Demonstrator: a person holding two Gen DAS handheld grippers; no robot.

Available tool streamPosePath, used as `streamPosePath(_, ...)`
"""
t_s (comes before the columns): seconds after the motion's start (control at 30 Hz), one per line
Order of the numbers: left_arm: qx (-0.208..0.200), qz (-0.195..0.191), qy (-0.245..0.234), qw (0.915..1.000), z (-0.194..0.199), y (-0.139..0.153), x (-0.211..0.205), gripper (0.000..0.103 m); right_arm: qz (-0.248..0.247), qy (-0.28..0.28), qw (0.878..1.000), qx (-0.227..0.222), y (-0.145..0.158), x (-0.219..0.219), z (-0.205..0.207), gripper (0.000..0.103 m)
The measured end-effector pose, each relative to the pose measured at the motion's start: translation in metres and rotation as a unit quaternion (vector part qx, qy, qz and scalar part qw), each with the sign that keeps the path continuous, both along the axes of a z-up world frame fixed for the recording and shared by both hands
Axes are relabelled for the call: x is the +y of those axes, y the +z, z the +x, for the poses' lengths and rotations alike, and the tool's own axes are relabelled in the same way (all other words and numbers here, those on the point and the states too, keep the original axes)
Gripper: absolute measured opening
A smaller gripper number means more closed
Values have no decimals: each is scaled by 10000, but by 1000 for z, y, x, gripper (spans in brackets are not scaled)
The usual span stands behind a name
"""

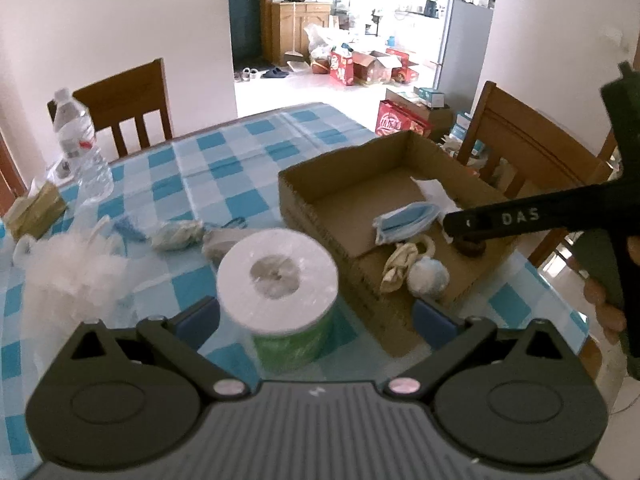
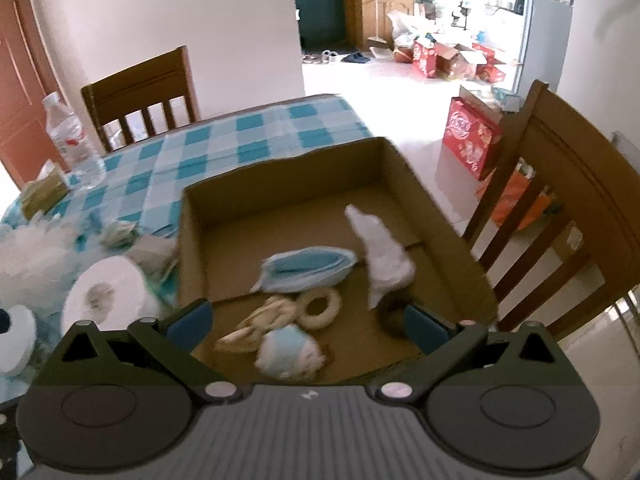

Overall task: Organize soft objects
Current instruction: 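Move both open tools back over the remaining table items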

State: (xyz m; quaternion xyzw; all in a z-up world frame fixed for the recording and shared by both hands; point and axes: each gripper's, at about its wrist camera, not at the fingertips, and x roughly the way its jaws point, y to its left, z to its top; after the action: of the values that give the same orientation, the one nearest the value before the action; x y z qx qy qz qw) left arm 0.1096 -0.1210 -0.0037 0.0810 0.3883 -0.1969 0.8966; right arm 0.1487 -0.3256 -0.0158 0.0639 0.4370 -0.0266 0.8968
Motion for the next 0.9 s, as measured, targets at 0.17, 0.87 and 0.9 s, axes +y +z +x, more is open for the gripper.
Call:
streamPosePath(0.17,26,29,-19,10000,-6,-5,24,102,111,218,9997,67,7,34,-17,103)
streamPosePath(0.87,-16,329,329,9989,9,-20,203,102,119,1635,9864,109,18,219,-23,103)
streamPosePath(0.9,-2,350,415,9985,13,-22,214,102,99,1673,9858,112,18,225,-22,103)
